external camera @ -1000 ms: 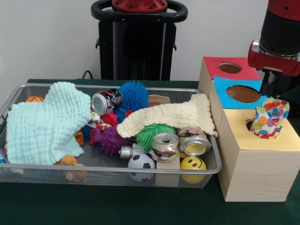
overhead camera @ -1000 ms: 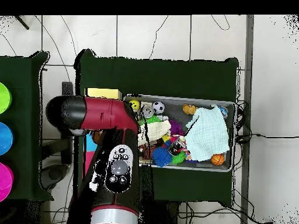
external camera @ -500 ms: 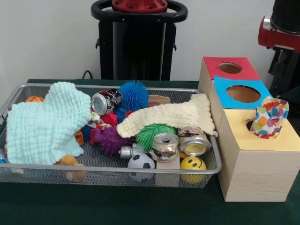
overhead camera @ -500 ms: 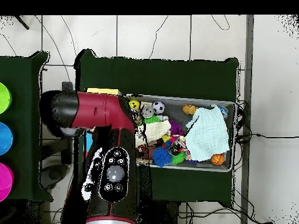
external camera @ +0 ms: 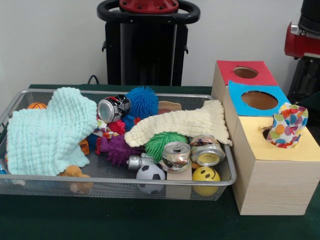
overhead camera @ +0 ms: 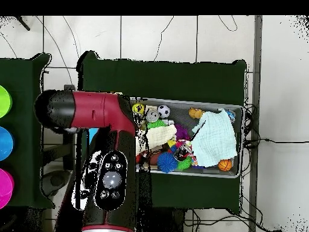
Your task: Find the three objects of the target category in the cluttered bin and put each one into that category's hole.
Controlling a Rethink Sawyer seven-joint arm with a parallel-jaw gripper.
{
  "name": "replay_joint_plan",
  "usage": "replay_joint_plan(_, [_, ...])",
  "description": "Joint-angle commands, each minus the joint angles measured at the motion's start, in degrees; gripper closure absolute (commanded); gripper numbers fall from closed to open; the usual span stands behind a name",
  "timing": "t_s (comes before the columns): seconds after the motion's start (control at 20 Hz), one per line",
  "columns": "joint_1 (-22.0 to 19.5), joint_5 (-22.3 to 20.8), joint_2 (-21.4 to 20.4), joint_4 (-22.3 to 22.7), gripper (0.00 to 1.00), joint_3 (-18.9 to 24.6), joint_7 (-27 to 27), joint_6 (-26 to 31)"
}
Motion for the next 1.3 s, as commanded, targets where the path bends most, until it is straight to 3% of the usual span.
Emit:
replay_joint_plan(0.05, [-0.61, 0.57, 5.04, -0.65, 1.0, 0.51, 14.7, -5.85])
replay_joint_plan(0.45, [-2.69, 1.29, 6.79, -1.85, 1.0, 1.36, 11.84, -6.37])
replay_joint_plan(0.95, [-3.68, -0.31, 6.5, 0.64, 1.0, 1.7, 8.65, -9.37])
replay_joint_plan(1.3, [-3.27, -0.86, 7.74, 0.92, 1.0, 1.73, 9.12, -12.22])
